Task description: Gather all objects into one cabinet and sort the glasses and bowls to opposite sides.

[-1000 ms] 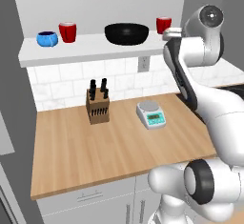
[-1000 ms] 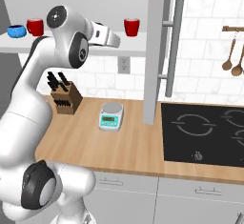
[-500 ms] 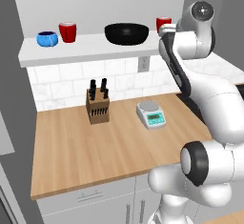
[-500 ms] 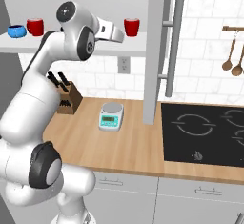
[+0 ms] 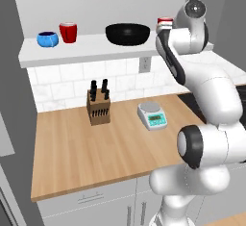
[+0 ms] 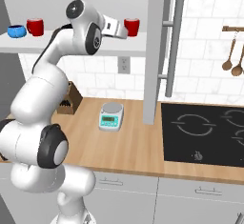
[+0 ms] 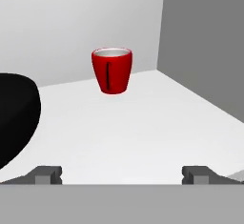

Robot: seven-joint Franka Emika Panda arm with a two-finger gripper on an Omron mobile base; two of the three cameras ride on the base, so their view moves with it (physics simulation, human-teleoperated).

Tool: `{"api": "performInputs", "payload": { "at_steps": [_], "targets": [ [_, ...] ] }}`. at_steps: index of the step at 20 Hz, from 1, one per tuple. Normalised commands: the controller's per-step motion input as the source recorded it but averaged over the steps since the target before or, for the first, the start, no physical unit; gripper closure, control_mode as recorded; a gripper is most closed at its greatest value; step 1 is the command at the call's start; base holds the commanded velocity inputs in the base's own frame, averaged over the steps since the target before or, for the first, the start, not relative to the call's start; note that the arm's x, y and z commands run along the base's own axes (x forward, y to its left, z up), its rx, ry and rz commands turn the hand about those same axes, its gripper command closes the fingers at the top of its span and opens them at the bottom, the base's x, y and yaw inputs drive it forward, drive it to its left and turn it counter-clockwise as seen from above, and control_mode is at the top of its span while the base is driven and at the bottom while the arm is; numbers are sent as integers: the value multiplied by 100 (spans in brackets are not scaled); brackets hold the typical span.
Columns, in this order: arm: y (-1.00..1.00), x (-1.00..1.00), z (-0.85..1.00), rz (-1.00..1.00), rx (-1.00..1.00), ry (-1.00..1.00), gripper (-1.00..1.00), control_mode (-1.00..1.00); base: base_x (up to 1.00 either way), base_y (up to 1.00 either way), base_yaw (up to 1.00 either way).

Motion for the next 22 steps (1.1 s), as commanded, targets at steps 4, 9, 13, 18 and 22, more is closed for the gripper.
{"api": "performInputs", "payload": {
  "at_steps": [4,9,13,18,22],
  "targets": [
    [-4,50,0,-2,0,4,-100,-100,0,0,0],
    [-22,41,0,-1,0,1,-100,-100,0,0,0],
    [-19,27,0,-1,0,2,-100,-100,0,0,0],
    [-6,20,0,-2,0,5,-100,-100,0,0,0],
    [0,14,0,-3,0,0,-100,-100,0,0,0]
  ]
}}
